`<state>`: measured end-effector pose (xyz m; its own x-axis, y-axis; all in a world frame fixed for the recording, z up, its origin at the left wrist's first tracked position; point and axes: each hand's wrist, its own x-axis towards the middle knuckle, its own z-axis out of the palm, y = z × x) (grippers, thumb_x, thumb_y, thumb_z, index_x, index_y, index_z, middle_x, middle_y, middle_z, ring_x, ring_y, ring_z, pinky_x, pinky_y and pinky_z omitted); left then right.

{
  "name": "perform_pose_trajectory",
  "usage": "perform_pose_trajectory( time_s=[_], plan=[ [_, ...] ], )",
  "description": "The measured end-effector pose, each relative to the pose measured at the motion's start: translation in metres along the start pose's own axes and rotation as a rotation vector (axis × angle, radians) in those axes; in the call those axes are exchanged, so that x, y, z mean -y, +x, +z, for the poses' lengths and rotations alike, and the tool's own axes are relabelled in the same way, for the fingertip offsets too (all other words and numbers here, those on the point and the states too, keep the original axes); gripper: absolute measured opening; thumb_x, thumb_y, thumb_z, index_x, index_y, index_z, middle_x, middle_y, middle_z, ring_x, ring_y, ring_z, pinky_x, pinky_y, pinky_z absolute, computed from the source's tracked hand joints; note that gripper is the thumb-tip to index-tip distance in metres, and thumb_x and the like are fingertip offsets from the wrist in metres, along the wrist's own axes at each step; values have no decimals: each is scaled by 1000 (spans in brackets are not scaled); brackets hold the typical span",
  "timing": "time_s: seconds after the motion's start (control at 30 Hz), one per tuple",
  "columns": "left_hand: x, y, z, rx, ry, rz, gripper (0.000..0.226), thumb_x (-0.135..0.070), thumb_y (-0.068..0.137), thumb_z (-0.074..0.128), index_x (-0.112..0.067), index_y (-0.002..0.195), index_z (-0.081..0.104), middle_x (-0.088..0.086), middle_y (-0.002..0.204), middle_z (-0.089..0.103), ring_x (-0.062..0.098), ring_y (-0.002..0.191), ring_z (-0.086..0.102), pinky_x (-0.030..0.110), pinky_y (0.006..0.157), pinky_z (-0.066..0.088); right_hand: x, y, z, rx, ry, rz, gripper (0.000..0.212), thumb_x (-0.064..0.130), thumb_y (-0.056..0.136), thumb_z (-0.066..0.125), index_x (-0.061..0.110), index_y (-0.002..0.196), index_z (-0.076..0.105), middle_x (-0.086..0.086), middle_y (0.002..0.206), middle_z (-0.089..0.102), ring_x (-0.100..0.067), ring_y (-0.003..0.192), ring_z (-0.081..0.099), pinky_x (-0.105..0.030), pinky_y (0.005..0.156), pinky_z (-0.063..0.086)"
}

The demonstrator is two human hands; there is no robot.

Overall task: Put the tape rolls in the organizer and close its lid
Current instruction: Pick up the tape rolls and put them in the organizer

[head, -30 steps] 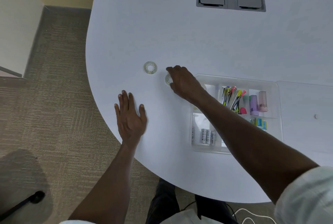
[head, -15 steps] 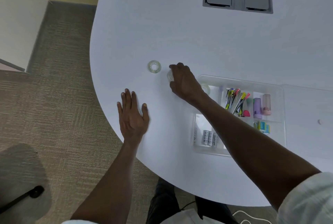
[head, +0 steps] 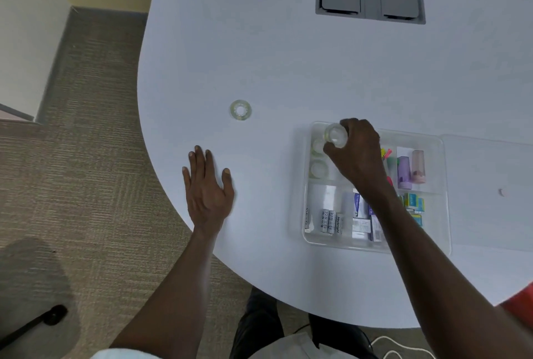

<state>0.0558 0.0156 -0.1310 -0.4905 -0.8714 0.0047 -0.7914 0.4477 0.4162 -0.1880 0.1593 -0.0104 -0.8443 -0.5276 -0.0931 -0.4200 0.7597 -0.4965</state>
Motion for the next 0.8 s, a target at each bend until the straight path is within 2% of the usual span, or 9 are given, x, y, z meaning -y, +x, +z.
perform_pose_trajectory(
  time_s=[0.1,0.23,0.4,0.8],
  plan=[
    [-1,0,-2,-4,-5,-1,61,-38,105,42,-6,156,32,12,168,23,25,159,14,48,130,15,-9,-6,8,77,-55,-11,54,16,75,74,2,124,58,-21,119,59,-35,110,58,-34,93,45],
    [-2,0,-2,-11,-8,-3,61,-38,105,42,-6,156,33,12,168,23,25,159,15,48,129,16,-14,-6,24,132,-111,-51,49,11,76,71,-5,120,55,-24,112,60,-40,105,58,-42,91,48],
    [-2,-1,-2,-6,-7,1,61,-39,105,42,-6,156,33,13,168,23,25,159,15,49,129,16,-13,-3,38,114,-125,-43,42,10,77,70,-7,112,56,-25,108,56,-41,99,55,-43,84,46],
    [-1,0,-1,-11,-6,7,62,-40,105,39,-6,156,32,13,168,23,25,159,15,49,129,16,-10,-6,43,95,-129,-91,33,10,81,66,-8,107,56,-26,97,57,-39,91,52,-45,80,45]
  ],
)
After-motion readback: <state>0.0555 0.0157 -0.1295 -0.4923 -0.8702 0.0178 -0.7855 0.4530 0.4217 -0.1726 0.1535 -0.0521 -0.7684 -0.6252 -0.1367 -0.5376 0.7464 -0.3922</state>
